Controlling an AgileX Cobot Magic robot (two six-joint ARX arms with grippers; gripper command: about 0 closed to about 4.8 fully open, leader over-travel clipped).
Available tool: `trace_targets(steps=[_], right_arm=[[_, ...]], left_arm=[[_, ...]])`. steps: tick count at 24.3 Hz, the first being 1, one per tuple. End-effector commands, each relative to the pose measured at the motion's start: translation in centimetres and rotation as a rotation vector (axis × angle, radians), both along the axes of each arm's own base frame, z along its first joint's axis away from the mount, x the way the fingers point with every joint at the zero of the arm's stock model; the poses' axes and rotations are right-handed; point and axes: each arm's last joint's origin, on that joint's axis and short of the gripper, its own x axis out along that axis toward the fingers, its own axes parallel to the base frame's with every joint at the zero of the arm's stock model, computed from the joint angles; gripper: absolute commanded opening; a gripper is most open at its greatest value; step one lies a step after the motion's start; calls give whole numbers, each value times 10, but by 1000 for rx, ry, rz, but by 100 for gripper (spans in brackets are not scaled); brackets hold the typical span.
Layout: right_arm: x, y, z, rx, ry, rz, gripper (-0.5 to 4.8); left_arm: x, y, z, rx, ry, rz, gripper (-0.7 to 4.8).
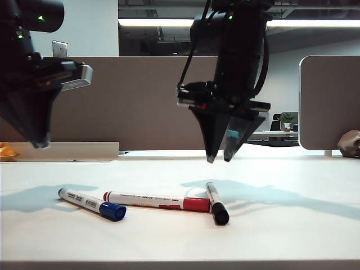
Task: Pick up the markers one by one and line them up horizontally in a straight line on the table.
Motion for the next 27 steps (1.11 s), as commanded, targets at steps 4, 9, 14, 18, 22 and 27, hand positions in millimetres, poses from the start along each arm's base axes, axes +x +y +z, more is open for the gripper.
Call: trace_targets(steps=[4,9,14,18,22,27], right_arm=[[0,8,-18,-27,61,13,180],[-1,13,-26,-41,80,25,181],[0,16,-27,-31,66,29,180],[0,16,-27,-31,65,29,180],[1,17,-33,-40,78,30,180],[2,18,-44,-65,112,30,179]], left_arm=[[-1,2,12,55,-88,-31,-6],[1,1,26,42,-134,-31,-6],[3,1,37,33,-165,-30,-6],[2,1,43,31,-171,-29,-6],[2,1,47,30,-174,-29,-6],[0,2,47,33,-164,-30,-6]])
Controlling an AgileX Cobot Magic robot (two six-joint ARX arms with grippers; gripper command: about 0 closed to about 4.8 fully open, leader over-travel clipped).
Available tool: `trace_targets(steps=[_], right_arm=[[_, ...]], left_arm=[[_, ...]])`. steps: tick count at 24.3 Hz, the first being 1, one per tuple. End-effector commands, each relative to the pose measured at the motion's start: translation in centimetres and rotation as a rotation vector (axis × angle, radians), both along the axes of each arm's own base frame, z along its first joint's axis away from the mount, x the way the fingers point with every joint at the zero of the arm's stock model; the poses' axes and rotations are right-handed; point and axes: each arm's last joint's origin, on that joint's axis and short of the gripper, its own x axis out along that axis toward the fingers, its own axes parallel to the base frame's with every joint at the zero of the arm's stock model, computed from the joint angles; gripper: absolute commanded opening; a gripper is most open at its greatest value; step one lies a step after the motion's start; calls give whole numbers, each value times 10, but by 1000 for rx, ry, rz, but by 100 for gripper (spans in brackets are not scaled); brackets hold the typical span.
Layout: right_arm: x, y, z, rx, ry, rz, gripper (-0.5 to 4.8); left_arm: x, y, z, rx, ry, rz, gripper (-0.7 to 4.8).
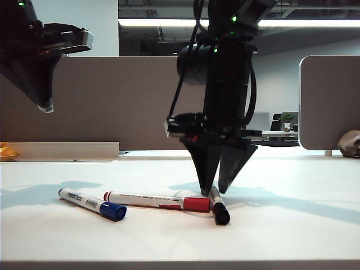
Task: Pick up the markers one by one and line them up horizontally in a straight line on the table.
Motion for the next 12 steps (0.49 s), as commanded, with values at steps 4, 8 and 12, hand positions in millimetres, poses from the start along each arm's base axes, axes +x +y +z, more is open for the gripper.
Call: trace_targets(steps=[4,8,12], right_arm=[[-1,-1,-4,-28,25,4,144],[-2,-5,-4,-109,6,36,134],[0,-17,-4,-173,35,38,84]], left_arm=[[-2,0,2,4,7,-3,-6],[-2,0,2,3,6,-3,-6],[-2,0,2,4,6,-3,-6]])
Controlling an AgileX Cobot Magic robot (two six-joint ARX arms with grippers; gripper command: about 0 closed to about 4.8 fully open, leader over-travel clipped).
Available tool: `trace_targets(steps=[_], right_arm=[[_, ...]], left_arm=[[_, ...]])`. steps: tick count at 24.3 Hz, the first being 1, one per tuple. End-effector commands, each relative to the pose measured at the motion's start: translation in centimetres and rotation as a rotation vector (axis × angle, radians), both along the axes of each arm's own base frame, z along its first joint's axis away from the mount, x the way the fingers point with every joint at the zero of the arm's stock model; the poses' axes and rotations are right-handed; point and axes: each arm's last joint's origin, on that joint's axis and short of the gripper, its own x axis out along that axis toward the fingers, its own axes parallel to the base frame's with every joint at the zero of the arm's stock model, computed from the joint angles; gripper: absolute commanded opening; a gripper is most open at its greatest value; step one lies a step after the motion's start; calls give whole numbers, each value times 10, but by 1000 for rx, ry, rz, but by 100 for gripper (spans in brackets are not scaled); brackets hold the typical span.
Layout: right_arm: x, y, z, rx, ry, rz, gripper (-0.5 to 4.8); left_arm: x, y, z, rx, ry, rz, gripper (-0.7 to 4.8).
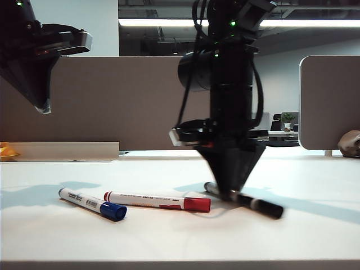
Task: Pick up the markers one by one and line them up horizontally in a straight line on the table.
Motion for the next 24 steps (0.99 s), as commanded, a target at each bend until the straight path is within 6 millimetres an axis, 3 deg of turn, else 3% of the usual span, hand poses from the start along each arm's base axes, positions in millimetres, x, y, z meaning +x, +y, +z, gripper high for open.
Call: trace_targets(steps=[1,8,17,24], right_arm=[[2,-13,0,-72,33,-8,84],[-2,-31,0,-143,149,54,84],[-10,-36,3,-185,230,136,84],[-14,-31,3,-100,285,231,84]], left_arm=[[-1,0,2,-2,-12,-3,-6],[0,0,4,3,-28,-23,-6],[-2,1,14,-17,-104,-26,-6],[-5,1,20,-13,-131,-44,-6]])
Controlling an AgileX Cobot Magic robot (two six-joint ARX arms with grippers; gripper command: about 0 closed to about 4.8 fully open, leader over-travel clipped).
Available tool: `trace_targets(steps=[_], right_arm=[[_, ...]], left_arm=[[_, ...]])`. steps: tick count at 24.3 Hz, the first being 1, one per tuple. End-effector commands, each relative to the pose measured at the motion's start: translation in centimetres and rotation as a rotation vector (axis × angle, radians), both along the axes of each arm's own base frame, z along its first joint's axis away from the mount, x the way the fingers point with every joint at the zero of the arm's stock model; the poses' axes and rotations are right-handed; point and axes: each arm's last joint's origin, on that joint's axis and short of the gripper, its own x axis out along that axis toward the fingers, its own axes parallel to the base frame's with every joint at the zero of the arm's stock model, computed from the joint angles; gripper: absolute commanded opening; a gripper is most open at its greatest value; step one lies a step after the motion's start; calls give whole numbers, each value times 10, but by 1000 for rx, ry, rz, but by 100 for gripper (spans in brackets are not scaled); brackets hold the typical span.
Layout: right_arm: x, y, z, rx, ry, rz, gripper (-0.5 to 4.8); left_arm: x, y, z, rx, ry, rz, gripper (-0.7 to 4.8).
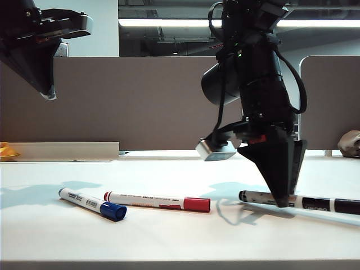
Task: Pick up the markers one by one and line them up horizontally in a straight line on the table.
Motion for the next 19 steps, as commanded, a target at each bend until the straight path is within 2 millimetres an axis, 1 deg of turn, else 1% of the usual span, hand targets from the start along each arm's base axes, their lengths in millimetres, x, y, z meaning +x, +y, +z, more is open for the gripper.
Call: trace_targets(steps=[1,7,9,19], right_arm=[[-3,3,3,42,25,52,84],[-8,9,3,77,50,146,85],[-10,13,2,101,65,216,85],[-10,18,1,118,39,286,85]], left_arm=[[-1,0,7,-5,-28,-3,-6],[0,0,10,-9,-39,-3,-6],[0,0,10,-9,-40,-4,-6],[0,0,10,-11,-42,-4,-6]])
